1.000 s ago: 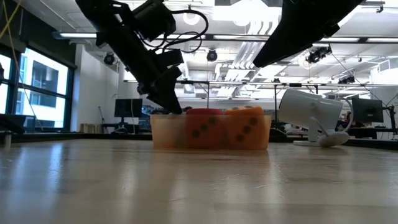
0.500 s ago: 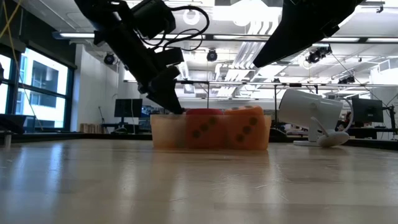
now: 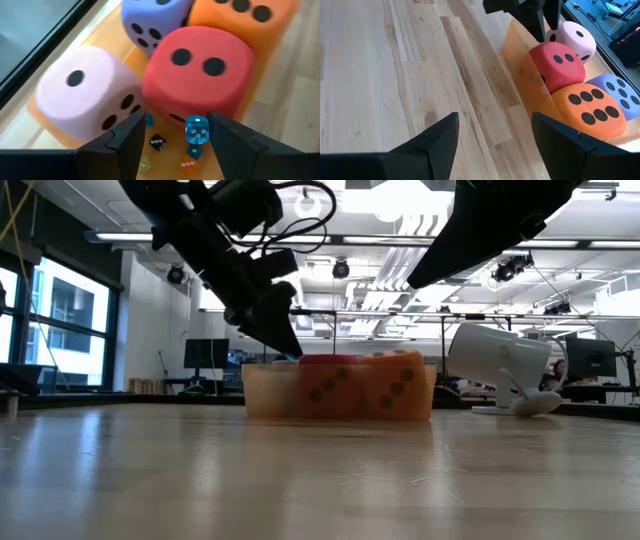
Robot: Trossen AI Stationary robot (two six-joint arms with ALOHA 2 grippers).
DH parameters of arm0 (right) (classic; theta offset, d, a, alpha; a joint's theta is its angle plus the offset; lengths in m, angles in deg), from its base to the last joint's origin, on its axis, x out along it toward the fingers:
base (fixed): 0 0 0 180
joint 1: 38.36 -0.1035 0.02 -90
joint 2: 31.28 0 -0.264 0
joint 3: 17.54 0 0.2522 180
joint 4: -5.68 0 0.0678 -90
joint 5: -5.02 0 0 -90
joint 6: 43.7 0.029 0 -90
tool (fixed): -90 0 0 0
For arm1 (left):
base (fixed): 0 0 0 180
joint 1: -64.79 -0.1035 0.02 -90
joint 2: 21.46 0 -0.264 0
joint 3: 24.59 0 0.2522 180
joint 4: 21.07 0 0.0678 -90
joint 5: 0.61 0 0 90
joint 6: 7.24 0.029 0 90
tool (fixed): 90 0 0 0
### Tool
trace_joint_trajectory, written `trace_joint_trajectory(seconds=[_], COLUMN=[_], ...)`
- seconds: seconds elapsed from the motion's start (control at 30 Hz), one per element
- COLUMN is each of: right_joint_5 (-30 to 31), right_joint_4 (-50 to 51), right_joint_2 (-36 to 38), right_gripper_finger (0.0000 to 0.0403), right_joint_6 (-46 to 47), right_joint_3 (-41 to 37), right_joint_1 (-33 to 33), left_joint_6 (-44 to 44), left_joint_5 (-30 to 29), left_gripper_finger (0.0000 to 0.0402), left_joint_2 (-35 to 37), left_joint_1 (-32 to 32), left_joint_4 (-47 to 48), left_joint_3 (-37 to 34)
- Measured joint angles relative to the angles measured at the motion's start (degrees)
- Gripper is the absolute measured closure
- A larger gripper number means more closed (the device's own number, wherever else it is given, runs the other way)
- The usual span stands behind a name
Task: Pick & Place Dice
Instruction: Put the small blue die into the orange bin
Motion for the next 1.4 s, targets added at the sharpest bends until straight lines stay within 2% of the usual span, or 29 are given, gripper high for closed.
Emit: trace_joint_trajectory(seconds=[0.23, 0.43, 0.67, 1.4], right_joint_5=[0.9, 9.0, 6.7, 5.7], right_joint_4=[0.0, 0.0, 0.0, -0.4], right_joint_2=[0.0, 0.0, 0.0, 0.0], right_gripper_finger=[0.0163, 0.0163, 0.0163, 0.0163], right_joint_6=[-0.5, 0.2, 0.4, 0.5], right_joint_3=[0.0, 0.0, 0.0, 0.0], right_joint_1=[0.0, 0.4, 1.1, 1.3], left_joint_6=[3.3, 3.3, 0.2, -3.2], left_joint_5=[0.3, -0.9, -3.3, -2.8], left_gripper_finger=[0.0199, 0.0199, 0.0199, 0.0199], left_joint_2=[0.0, 0.2, 0.2, 0.2], left_joint_1=[1.9, 2.2, 2.2, 5.3], left_joint_4=[0.0, 0.6, 6.5, 6.9], left_joint_3=[0.0, 0.0, 0.0, 0.0])
